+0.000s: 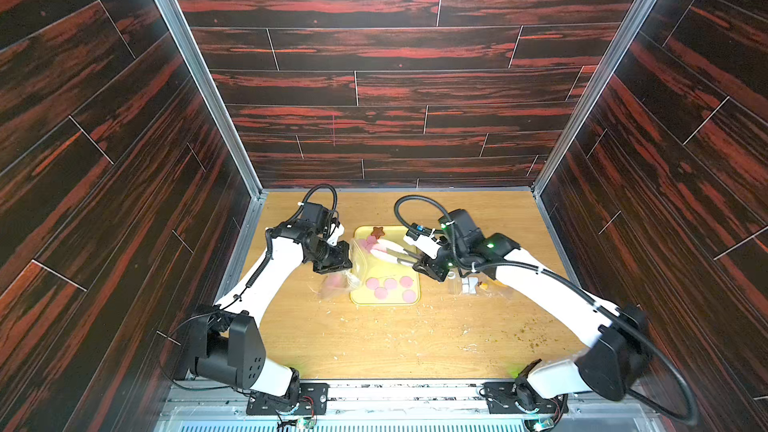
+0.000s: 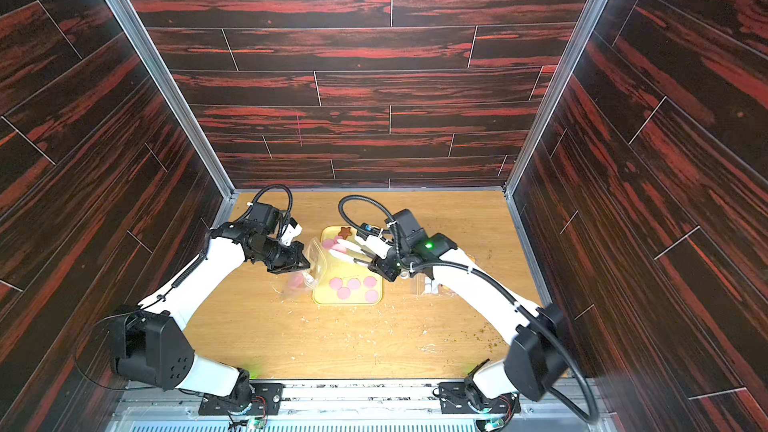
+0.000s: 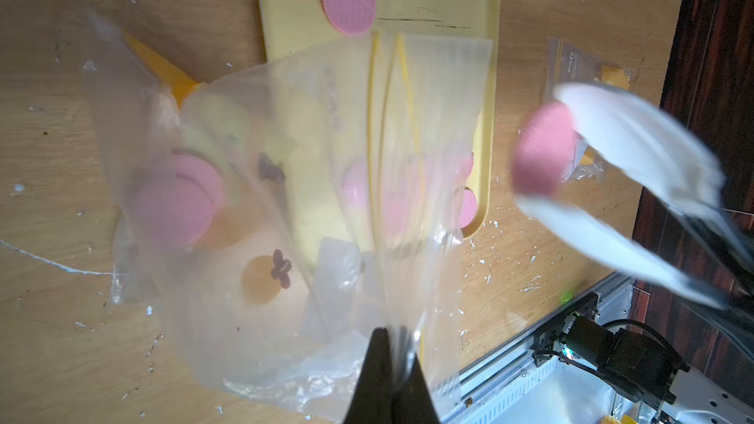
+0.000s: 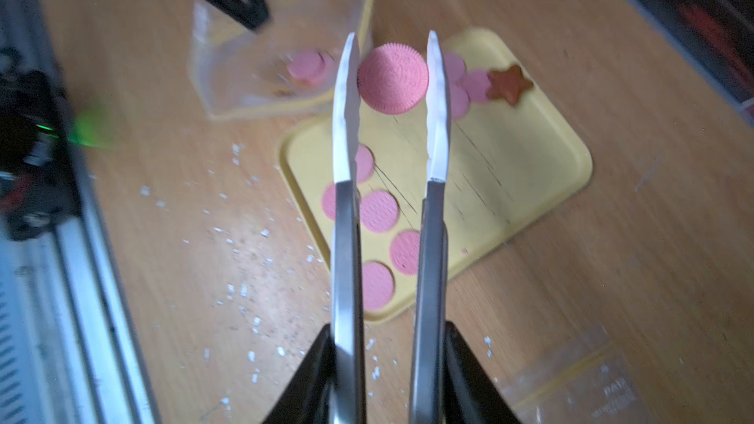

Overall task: Put the cookies into a resealable bag to prevent moisture
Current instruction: Place the cookie in the ziploc bag.

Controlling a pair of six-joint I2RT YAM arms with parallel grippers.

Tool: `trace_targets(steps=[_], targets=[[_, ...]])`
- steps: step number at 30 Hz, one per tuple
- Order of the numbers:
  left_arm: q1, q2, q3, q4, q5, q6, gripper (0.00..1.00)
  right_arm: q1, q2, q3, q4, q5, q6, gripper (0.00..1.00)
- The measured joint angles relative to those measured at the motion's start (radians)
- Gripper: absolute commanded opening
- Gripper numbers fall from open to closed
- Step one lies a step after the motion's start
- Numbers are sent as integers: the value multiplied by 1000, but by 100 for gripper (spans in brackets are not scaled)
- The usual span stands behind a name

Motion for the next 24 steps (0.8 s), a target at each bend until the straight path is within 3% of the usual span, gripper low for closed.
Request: trace_targets(steps=[6, 15, 24], targets=[[0, 0, 0, 0, 0, 0, 0, 4, 45, 0, 26, -129, 11, 42], [0, 0, 0, 0, 1, -1, 0, 7, 113, 8, 33, -219, 20, 50], [1, 0, 0, 0, 0, -1, 0, -2, 98, -3, 48, -208, 27, 51]])
